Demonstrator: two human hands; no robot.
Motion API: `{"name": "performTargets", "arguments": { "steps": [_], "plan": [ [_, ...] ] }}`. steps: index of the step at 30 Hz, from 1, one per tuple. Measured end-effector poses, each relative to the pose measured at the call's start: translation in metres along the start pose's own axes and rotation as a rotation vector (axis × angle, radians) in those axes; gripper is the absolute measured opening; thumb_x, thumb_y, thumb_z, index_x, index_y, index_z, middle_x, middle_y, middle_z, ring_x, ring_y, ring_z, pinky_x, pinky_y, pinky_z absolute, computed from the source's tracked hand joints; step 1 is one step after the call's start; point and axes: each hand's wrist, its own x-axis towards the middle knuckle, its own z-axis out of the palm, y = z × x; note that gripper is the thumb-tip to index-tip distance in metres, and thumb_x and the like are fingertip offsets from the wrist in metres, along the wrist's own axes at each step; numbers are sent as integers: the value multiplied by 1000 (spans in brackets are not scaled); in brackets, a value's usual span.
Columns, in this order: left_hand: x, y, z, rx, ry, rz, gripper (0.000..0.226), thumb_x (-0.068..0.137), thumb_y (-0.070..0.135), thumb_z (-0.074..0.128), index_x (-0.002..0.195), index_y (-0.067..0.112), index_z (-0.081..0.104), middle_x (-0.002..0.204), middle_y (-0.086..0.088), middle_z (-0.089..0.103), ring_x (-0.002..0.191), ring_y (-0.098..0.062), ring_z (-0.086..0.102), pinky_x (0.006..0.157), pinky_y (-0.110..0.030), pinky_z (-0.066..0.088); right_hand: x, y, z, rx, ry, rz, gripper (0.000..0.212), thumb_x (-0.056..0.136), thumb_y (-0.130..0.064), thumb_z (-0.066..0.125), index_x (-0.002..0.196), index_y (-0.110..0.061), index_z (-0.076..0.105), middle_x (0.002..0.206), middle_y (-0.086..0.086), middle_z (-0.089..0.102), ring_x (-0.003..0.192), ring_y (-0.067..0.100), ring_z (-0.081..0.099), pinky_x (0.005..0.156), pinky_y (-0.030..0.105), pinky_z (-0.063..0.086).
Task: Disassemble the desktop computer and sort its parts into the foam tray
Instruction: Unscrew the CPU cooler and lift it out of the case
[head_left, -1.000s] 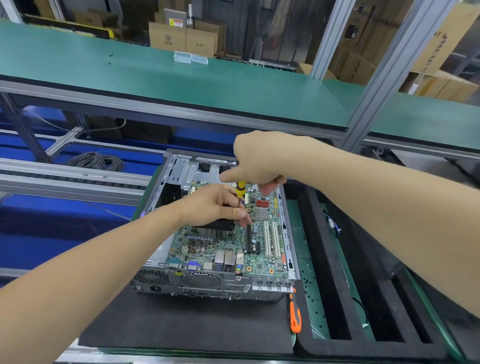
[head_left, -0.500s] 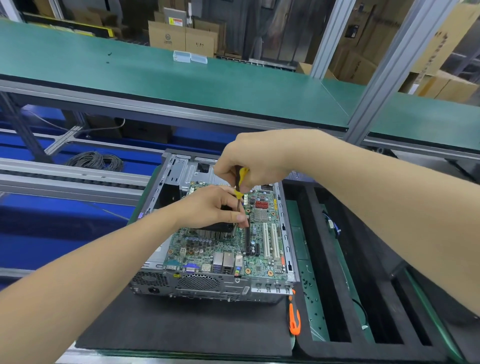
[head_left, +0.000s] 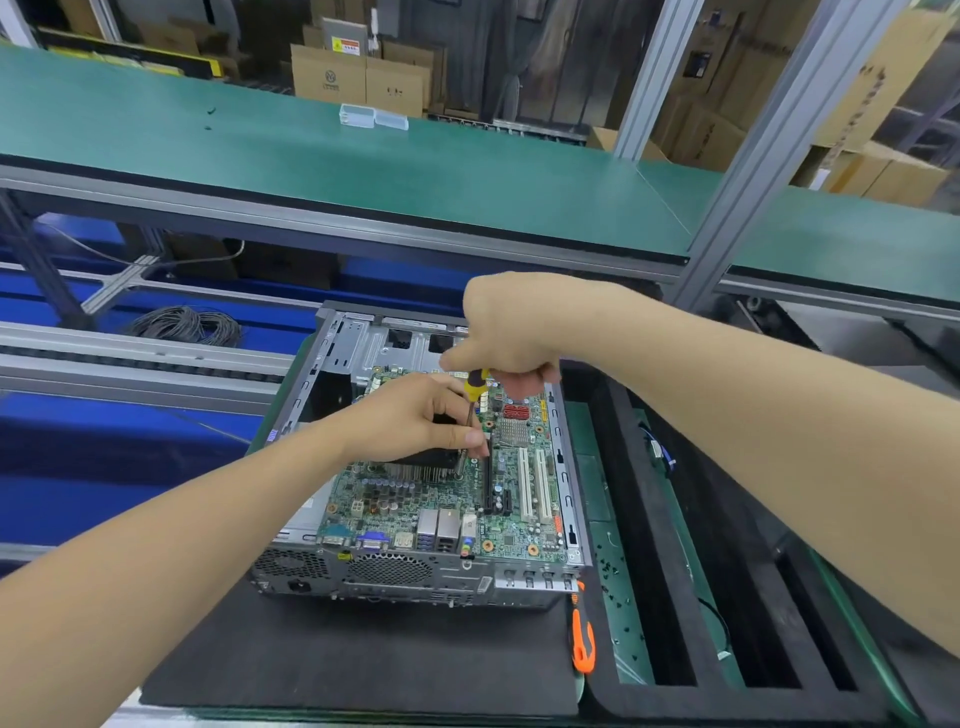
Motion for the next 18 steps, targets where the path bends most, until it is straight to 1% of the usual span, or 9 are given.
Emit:
{"name": "performTargets", "arguments": {
  "steps": [1, 4, 6, 8, 11, 14, 16, 17, 18],
  "plan": [
    [0, 0, 0, 3, -6, 9, 17, 94, 49, 65, 94, 42, 80, 106, 11, 72, 122, -8, 53, 112, -45, 38, 2, 1, 0, 22, -11, -44, 47, 102, -38, 53, 66, -9, 65, 53, 0, 70, 49, 21, 68, 69, 33, 63],
    [-1, -1, -2, -26, -37, 16, 14, 97, 43, 67, 97, 39, 80, 108, 19, 73, 123, -5, 53, 106, -42, 44, 2, 2, -4, -67, 1, -193, 35, 97, -37, 59, 82, -9, 74, 56, -7, 72, 57, 17, 67, 58, 26, 51],
    [-2, -1, -3, -49, -47, 14, 12, 97, 41, 67, 97, 41, 80, 112, 18, 72, 122, -6, 55, 104, -42, 46, 3, 5, -6, -123, 5, -290, 28, 94, -41, 65, 82, -16, 69, 62, -7, 73, 67, 18, 69, 57, 27, 44],
    [-2, 0, -3, -40, -41, 14, 12, 97, 42, 67, 96, 42, 79, 115, 13, 69, 123, -8, 54, 105, -44, 45, 3, 9, -9, -154, 35, -365, 22, 90, -41, 73, 82, -22, 66, 71, -8, 71, 70, 13, 63, 56, 29, 41],
    [-2, 1, -2, -28, -30, 19, 13, 96, 44, 67, 97, 42, 80, 112, 7, 69, 124, -10, 53, 106, -44, 44, 3, 13, -11, -173, 59, -478, 14, 84, -26, 82, 83, -27, 68, 79, -11, 67, 74, 5, 59, 59, 29, 44],
    [-2, 3, -3, -28, -27, 25, 13, 96, 44, 67, 98, 40, 80, 107, 9, 69, 116, -9, 56, 102, -41, 45, 2, 16, -11, -174, 50, -520, 16, 81, -17, 82, 83, -26, 70, 80, -10, 69, 75, 7, 61, 60, 31, 45],
    [-3, 4, -3, -56, -25, 21, 13, 95, 41, 69, 98, 37, 81, 106, 11, 70, 110, -6, 59, 101, -39, 47, -1, 17, -12, -159, 31, -497, 13, 81, -26, 80, 85, -30, 68, 81, -10, 68, 75, 7, 60, 65, 36, 51],
    [-3, 4, -4, -78, -22, 14, 12, 95, 39, 70, 97, 35, 81, 105, 13, 72, 109, -5, 61, 100, -38, 47, -3, 16, -10, -139, 35, -471, 14, 82, -37, 78, 87, -31, 67, 81, -10, 69, 73, 6, 60, 65, 35, 51],
    [-3, 4, -4, -99, -19, 3, 12, 95, 39, 70, 96, 35, 82, 104, 14, 73, 108, -5, 61, 100, -37, 47, -3, 14, -8, -101, 64, -424, 22, 83, -50, 75, 88, -30, 66, 79, -9, 70, 71, 6, 62, 64, 34, 51]
  ]
}}
